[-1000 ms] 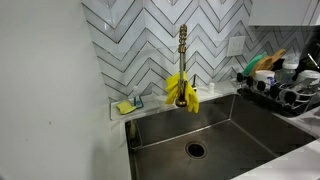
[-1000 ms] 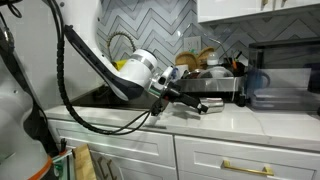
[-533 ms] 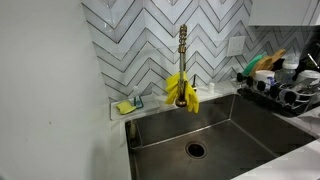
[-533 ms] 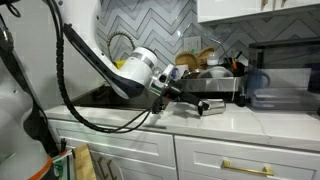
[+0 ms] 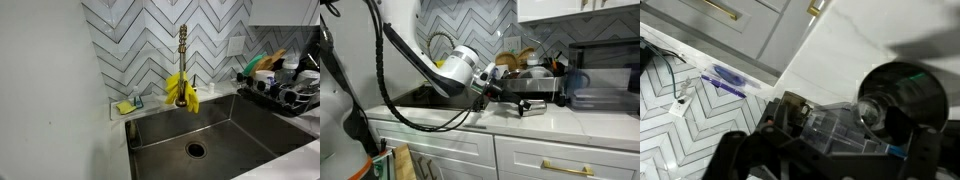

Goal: Flip the silver cup to its side, pick up the silver cup and hang it on the first cup hanger on the dish rack

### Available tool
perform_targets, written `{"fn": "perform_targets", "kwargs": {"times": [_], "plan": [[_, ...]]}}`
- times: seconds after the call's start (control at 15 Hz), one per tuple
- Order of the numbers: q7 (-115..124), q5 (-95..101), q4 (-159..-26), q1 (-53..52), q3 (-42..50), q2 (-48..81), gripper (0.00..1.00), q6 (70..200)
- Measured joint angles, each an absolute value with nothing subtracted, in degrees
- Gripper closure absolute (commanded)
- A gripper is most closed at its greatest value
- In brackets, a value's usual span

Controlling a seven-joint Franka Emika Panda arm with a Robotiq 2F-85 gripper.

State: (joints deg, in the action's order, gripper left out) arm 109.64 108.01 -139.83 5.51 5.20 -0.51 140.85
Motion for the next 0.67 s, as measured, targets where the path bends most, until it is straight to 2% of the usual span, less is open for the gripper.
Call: {"fn": "perform_targets", "kwargs": {"times": [0.67], "plan": [[95.49,93.52,-139.48,5.76,6.19,-2.49,0.0,145.2]]}}
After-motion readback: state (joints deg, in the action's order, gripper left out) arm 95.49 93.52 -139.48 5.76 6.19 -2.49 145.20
